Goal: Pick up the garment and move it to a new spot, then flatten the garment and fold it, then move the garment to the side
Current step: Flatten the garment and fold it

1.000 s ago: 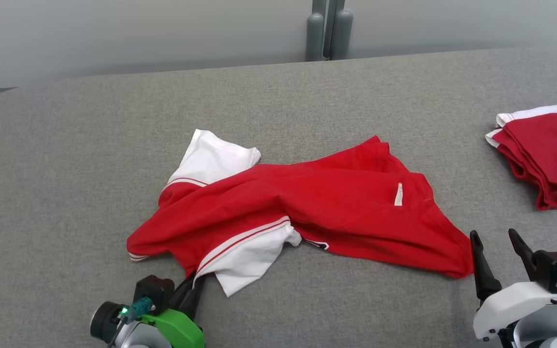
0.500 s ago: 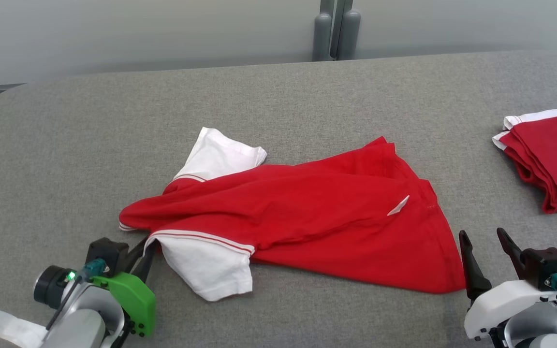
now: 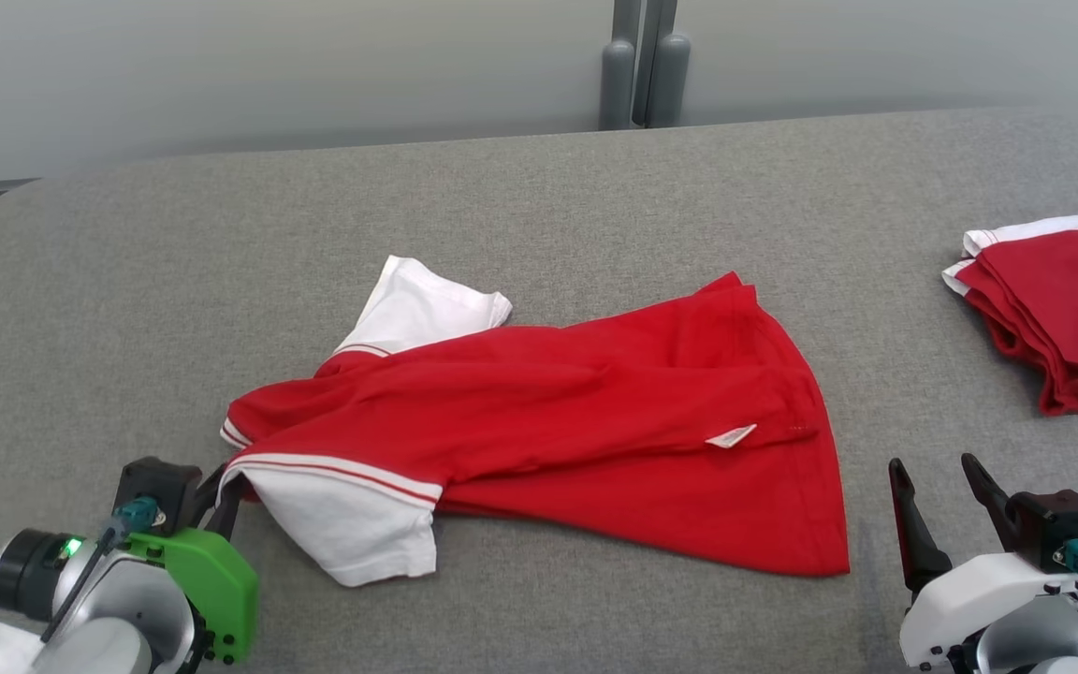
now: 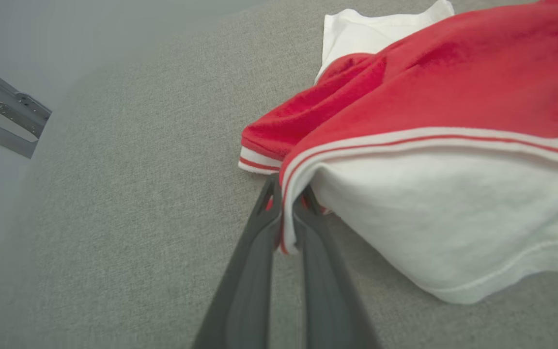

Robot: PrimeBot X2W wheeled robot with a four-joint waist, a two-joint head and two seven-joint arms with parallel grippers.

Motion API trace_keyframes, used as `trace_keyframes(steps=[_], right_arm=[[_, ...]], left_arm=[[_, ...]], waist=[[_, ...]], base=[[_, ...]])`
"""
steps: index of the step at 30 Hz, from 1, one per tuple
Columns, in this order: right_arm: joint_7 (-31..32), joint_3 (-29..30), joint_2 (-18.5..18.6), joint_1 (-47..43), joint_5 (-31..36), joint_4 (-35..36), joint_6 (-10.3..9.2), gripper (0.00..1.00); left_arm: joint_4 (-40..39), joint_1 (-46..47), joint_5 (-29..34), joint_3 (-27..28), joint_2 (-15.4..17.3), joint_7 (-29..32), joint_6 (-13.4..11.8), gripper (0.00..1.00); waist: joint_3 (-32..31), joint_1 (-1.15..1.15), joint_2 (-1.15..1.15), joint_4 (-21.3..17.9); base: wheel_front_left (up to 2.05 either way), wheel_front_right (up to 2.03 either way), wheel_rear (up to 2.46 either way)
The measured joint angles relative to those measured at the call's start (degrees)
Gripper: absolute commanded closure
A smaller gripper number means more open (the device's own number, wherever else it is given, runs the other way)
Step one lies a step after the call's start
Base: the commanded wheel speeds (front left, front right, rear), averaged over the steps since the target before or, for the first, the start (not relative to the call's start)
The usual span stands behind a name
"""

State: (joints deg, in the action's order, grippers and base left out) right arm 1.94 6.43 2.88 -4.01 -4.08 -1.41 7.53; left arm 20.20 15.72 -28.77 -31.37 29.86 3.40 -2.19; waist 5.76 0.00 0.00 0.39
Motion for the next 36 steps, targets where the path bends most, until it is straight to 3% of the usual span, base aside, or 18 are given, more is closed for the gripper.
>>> trace_keyframes(steps=[8, 10, 12, 15, 22, 23, 24, 25, 30, 36], right_arm=[[0.03, -0.31, 0.00, -0.36, 0.00, -0.10, 0.00, 0.00], [0.04, -0.44, -0.02, -0.35, 0.00, -0.14, 0.00, 0.00], [0.04, -0.45, 0.00, -0.25, 0.00, -0.24, 0.00, 0.00], [0.04, -0.86, 0.00, 0.26, 0.01, -0.41, 0.00, 0.00], [0.05, -1.32, -0.02, 1.65, 0.37, -0.23, 0.00, 0.00], [0.05, -1.33, -0.01, 1.87, 0.45, -0.23, 0.00, 0.00], [0.05, -1.33, -0.01, 1.99, 0.45, -0.25, 0.00, 0.00], [0.05, -1.40, -0.02, 2.01, 0.45, -0.26, 0.00, 0.00], [-0.01, -0.53, -0.02, 1.92, 0.44, -0.30, 0.00, 0.00], [-0.01, 0.38, -0.02, 1.34, 0.38, -0.38, 0.00, 0.00]], left_arm=[[-20.82, -11.76, -1.48, 2.92, 7.09, 10.51, -10.16, 1.00], [-24.50, -13.79, -1.87, 3.16, 8.72, 13.39, -11.68, 1.00], [-26.62, -13.81, -1.85, 2.77, 9.53, 15.02, -11.65, 1.00], [-24.99, -10.94, -1.44, 0.45, 8.64, 16.78, -9.17, 1.00], [-9.55, 0.27, -1.31, -3.75, 0.13, 16.48, -3.32, 1.00], [-7.15, 1.31, -1.31, -3.97, -0.78, 16.00, -2.91, 0.91], [-5.21, 2.09, -1.30, -3.89, -1.60, 14.88, -2.86, 0.62], [-3.16, 2.80, -1.30, -3.54, -2.40, 13.66, -2.90, 0.00], [2.53, 3.99, -1.81, -2.80, -4.44, 9.47, -2.77, 0.00], [3.10, 2.42, -3.94, -0.79, -4.35, 7.80, -3.89, 0.00]], waist=[[-0.31, 0.00, 0.00, -0.39], [-0.28, 0.00, 0.00, -0.59], [-0.12, 0.00, 0.00, -0.76], [0.37, 0.00, 0.00, -1.08], [1.94, 0.00, 0.00, -2.63], [2.14, 0.00, 0.00, -2.89], [2.29, 0.00, 0.00, -3.19], [2.43, 0.00, 0.00, -3.49], [2.91, 0.00, 0.00, -4.11], [2.57, 0.00, 0.00, -2.49]], base=[[0.00, 0.00, 0.00], [0.00, 0.00, 0.00], [0.00, 0.00, 0.00], [0.00, 0.00, 0.00], [0.00, 0.00, 0.00], [0.00, 0.00, 0.00], [0.00, 0.00, 0.00], [0.00, 0.00, 0.00], [0.00, 0.00, 0.00], [0.00, 0.00, 0.00]])
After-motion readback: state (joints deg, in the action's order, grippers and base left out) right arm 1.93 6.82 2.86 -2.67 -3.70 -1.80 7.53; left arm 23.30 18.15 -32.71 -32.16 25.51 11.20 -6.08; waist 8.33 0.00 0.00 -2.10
